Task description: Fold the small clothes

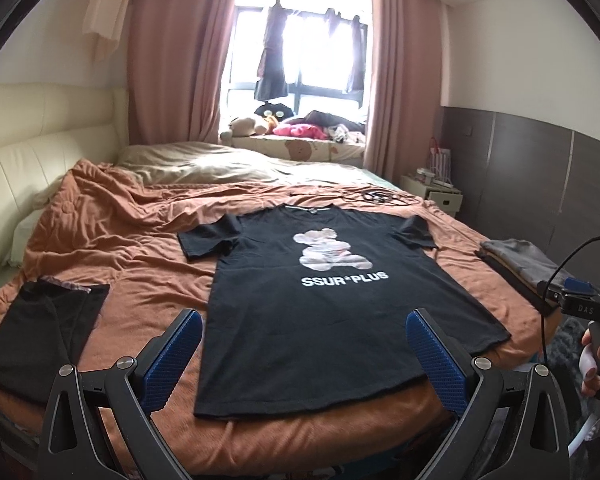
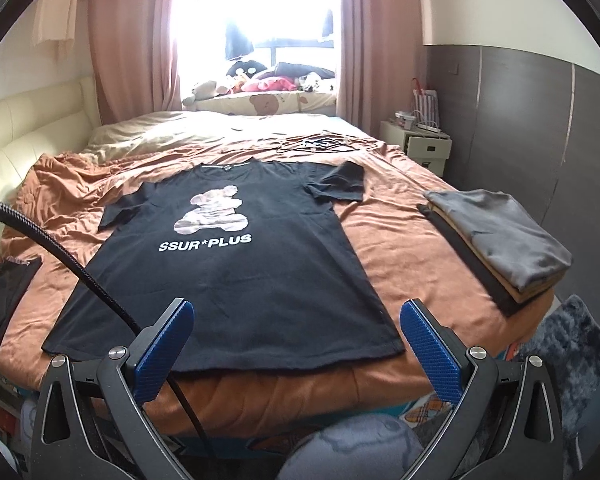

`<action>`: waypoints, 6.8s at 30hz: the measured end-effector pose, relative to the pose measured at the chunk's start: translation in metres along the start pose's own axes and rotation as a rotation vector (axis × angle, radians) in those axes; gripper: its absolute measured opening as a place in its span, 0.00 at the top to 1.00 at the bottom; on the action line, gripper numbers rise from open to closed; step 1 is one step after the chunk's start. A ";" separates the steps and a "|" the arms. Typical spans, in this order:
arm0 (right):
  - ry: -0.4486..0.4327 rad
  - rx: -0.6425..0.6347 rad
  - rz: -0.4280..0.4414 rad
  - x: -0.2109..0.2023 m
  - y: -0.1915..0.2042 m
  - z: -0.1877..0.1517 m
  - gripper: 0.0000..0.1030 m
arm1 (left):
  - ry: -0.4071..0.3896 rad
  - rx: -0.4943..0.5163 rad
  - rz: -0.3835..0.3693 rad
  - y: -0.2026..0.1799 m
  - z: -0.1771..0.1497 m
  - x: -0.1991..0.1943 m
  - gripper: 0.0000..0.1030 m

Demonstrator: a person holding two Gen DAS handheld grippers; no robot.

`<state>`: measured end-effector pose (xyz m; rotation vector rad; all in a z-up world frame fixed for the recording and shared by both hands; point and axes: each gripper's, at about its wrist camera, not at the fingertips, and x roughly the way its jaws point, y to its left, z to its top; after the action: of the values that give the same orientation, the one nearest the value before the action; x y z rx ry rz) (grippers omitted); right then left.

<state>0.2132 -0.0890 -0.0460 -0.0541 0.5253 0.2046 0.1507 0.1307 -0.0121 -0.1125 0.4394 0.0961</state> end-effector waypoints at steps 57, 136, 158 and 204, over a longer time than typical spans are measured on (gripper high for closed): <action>0.071 -0.215 0.306 0.329 0.174 0.172 0.00 | 0.220 -0.247 0.127 0.219 0.103 0.284 0.17; 0.444 0.187 0.532 0.565 0.139 0.209 0.31 | 0.444 -0.121 -0.233 0.129 0.179 0.527 0.93; 0.482 0.171 0.522 0.631 0.151 0.215 0.52 | 0.542 -0.165 -0.052 0.191 0.132 0.526 0.65; 0.440 0.236 0.475 0.690 0.165 0.218 0.98 | 0.670 -0.217 -0.031 0.225 0.057 0.543 0.68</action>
<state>0.8700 0.2188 -0.2042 0.2640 0.9961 0.6010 0.6376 0.3979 -0.2138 -0.3691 1.0957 0.0740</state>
